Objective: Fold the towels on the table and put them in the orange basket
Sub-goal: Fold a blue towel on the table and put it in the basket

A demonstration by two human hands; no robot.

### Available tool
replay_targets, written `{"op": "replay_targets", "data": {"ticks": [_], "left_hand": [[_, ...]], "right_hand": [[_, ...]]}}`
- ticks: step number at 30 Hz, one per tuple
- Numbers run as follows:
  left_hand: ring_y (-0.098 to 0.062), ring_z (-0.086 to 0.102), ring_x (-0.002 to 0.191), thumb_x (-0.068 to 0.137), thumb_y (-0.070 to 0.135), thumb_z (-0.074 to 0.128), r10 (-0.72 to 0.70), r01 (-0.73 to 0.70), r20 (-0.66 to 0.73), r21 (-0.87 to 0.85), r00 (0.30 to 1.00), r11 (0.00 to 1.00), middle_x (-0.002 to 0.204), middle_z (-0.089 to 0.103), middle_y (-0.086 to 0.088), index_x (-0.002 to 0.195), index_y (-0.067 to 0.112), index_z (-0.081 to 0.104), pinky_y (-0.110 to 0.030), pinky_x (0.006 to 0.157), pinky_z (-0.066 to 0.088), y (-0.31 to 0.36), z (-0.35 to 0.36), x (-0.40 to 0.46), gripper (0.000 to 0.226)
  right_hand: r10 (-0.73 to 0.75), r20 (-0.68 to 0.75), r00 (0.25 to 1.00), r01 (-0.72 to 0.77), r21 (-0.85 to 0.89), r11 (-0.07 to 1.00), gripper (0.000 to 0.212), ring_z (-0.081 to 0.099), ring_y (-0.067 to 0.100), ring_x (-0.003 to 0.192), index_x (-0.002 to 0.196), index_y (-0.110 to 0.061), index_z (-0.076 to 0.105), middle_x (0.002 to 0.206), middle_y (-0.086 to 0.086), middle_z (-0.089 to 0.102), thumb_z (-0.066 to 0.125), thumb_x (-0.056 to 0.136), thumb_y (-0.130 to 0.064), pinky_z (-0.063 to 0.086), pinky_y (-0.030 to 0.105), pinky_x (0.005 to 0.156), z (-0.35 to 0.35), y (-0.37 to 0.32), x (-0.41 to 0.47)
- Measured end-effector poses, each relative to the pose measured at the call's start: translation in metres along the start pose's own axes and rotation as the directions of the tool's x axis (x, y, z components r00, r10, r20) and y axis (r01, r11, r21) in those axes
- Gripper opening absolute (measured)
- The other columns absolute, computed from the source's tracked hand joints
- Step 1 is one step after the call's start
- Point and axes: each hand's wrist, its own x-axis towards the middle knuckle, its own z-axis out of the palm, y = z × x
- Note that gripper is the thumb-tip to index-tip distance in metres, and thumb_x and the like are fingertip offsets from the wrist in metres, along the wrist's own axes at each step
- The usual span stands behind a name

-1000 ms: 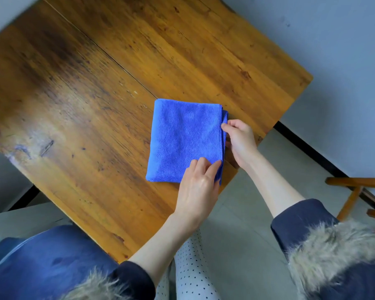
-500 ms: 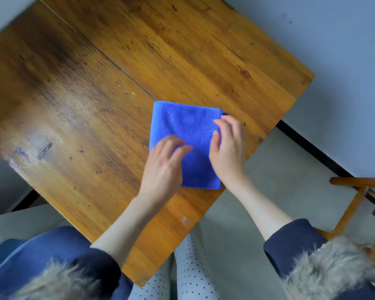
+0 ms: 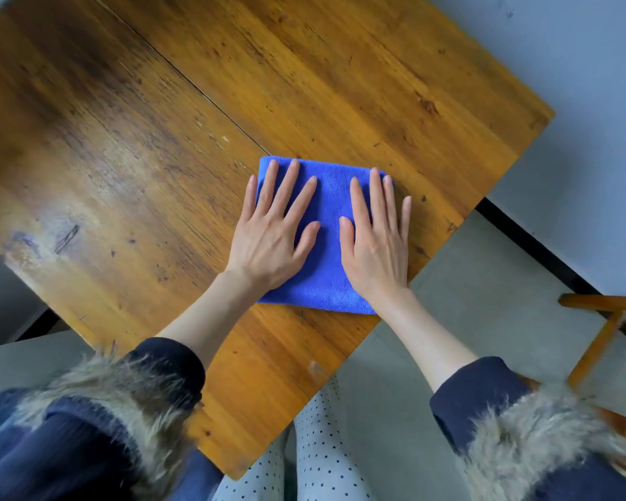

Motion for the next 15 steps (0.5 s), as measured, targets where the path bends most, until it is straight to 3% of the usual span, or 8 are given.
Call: {"op": "replay_targets", "data": {"ticks": [4, 10, 12, 15], "left_hand": [[-0.030, 0.012, 0.143, 0.095, 0.038, 0.031, 0.010, -0.012, -0.041, -0.045, 0.999, 0.999, 0.153, 0.025, -0.010, 0.143, 0.016, 0.033, -0.048, 0.115, 0.006, 0.009, 0.002, -0.036, 0.053], [-0.031, 0.015, 0.142, 0.096, 0.040, 0.027, -0.034, 0.034, 0.090, -0.004, 0.995, 0.999, 0.152, 0.026, -0.007, 0.145, 0.019, 0.031, -0.056, 0.112, 0.014, 0.012, 0.010, -0.055, 0.053], [-0.030, 0.013, 0.143, 0.096, 0.039, 0.027, -0.044, 0.053, 0.109, -0.076, 0.993, 0.996, 0.153, 0.025, -0.005, 0.144, 0.020, 0.032, -0.056, 0.113, 0.013, 0.012, 0.006, -0.052, 0.052], [-0.032, 0.021, 0.141, 0.095, 0.019, 0.042, -0.108, 0.108, 0.016, -0.303, 0.994, 0.947, 0.149, 0.033, -0.011, 0.134, 0.012, 0.048, -0.052, 0.112, 0.022, 0.014, -0.006, -0.052, 0.040]], "right_hand": [[-0.088, -0.007, 0.996, 0.088, 0.008, 0.996, 0.050, 0.024, 0.031, 0.140, 0.142, -0.009, 0.035, 0.149, 0.017, 0.030, 0.035, 0.095, -0.029, 0.016, 0.053, 0.112, -0.004, -0.005, -0.033], [-0.077, 0.145, 0.986, 0.083, -0.032, 0.996, 0.052, 0.027, 0.032, 0.139, 0.140, -0.010, 0.039, 0.148, 0.015, 0.032, 0.032, 0.095, -0.034, 0.018, 0.056, 0.110, -0.005, -0.005, -0.046], [-0.072, 0.134, 0.988, 0.069, 0.027, 0.997, 0.049, 0.029, 0.033, 0.138, 0.137, -0.009, 0.044, 0.147, 0.016, 0.035, 0.039, 0.094, -0.030, 0.019, 0.057, 0.109, -0.009, -0.008, -0.044], [-0.001, 0.020, 1.000, -0.002, 0.190, 0.982, 0.041, 0.044, 0.036, 0.128, 0.127, -0.002, 0.054, 0.138, 0.020, 0.046, 0.053, 0.088, -0.015, 0.036, 0.051, 0.103, -0.020, -0.009, -0.043]]}}
